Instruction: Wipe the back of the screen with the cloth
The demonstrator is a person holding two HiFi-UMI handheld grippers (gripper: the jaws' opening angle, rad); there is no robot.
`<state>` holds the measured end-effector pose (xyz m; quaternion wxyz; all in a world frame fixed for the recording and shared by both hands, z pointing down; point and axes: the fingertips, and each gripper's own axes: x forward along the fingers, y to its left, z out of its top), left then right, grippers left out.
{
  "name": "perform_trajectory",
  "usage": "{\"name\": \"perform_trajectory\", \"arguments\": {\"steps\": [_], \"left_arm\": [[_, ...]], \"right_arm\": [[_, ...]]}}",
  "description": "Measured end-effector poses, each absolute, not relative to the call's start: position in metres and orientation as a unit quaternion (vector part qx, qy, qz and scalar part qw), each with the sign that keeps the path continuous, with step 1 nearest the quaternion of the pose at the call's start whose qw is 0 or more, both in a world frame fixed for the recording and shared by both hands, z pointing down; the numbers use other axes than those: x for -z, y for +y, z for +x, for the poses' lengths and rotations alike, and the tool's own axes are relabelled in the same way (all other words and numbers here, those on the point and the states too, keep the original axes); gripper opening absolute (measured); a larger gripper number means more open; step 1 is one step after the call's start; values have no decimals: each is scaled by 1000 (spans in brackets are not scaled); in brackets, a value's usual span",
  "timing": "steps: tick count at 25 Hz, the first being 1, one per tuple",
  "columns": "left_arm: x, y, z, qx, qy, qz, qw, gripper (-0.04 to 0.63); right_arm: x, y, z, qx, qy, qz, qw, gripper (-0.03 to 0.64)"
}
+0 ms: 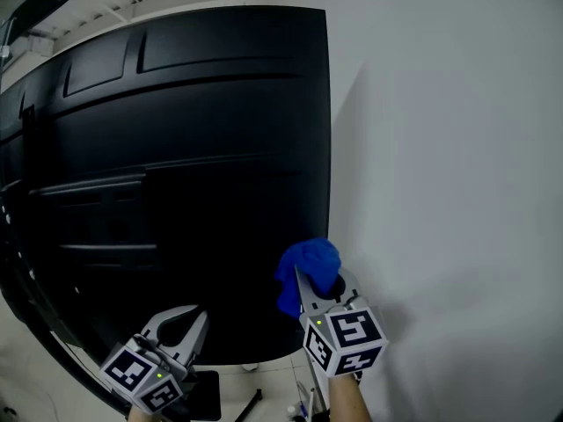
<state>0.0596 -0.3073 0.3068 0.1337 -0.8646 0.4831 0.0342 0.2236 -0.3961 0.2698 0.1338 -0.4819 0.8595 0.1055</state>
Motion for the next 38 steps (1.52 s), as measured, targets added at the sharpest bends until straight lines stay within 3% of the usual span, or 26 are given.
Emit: {"name": "perform_trajectory", "arguments": {"steps": [7,14,22,29,38], "left_arm": [[-337,-296,12,-14,536,-835,122,10],[-348,-265,-53,-42,585,-807,70,9],[-356,-254,-77,12,595,-797,102,7],[-368,-258,-85,3,607,-791,74,9],[-370,-286,-33,-8,568,-820,71,9]], "right_arm": [[-274,-350,147,-101,894,-399,176,63],[-306,-320,6,-80,949,-271,139,64],[-333,-307,-87,-54,971,-200,118,64],[-360,-313,-99,-35,975,-200,88,64],[-367,-331,-21,-57,958,-269,75,64]]}}
